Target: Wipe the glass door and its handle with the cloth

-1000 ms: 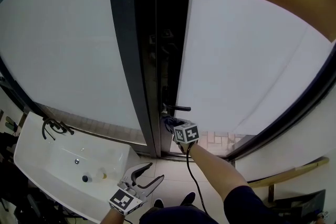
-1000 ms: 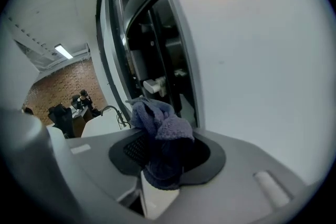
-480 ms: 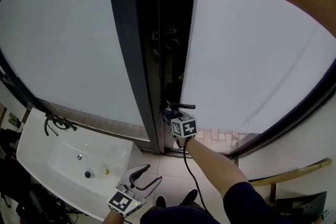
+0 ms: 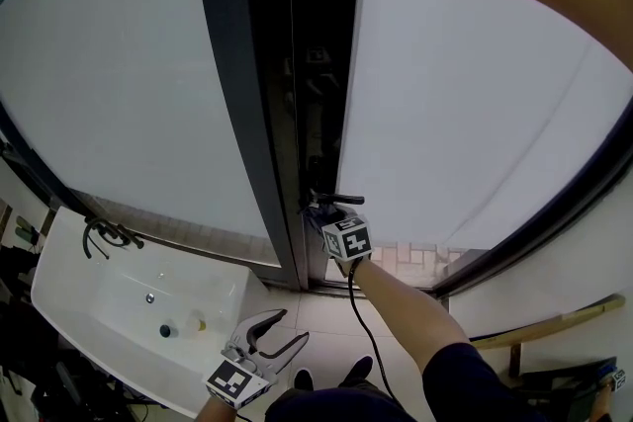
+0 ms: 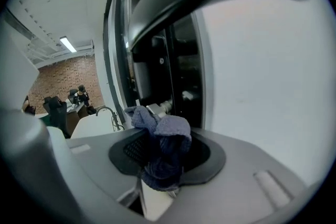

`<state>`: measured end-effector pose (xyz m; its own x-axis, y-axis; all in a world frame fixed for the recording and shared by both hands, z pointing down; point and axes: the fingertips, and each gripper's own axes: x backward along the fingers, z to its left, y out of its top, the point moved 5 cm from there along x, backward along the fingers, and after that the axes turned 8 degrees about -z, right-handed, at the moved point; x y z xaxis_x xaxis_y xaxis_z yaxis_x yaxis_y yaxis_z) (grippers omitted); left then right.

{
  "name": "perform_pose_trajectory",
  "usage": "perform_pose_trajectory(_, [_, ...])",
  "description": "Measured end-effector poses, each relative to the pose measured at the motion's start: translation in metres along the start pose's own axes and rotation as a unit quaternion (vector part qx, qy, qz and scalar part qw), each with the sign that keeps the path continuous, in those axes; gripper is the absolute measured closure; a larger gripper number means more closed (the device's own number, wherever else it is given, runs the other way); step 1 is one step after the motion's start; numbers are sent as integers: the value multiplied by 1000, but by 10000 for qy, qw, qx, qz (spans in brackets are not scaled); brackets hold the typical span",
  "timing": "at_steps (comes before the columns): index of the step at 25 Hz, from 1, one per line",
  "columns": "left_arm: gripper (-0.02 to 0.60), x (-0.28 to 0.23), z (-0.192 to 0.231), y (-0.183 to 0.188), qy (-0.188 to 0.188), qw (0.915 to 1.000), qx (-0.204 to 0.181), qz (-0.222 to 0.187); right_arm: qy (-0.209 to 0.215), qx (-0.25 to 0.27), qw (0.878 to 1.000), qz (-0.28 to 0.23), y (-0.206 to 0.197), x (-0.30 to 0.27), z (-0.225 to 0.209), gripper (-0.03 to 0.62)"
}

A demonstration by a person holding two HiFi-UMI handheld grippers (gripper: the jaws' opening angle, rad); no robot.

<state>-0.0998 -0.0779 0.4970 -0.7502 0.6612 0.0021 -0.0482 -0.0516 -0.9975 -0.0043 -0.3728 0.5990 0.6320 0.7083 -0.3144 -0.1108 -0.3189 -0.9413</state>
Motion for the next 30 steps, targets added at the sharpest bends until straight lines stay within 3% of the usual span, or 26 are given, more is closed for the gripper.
perform_pose_trajectory(4, [362,1,3,1,37,10000,-34,-3,-48,146,9999,-35,-1,6,-7,450])
perform_pose_trajectory(11, [362,4,5,0,-5,10000,-33,-35,-330,-192,9982,-458,8,30,-27,453])
perform_pose_trajectory(18, [362,0,-2,6,-91,9999,-84,-91,200,46,9993,321,-23,18,7,452])
perform_pose_trajectory(25, [362,12,-3,4,78,9999,-91,-9,20,-591,9980,238,-2,-10,9,450])
perform_pose_trajectory(30, [362,19,-4,5,95,9998,-145,-22,-171,-570,9980,217,-6,-3,1,450])
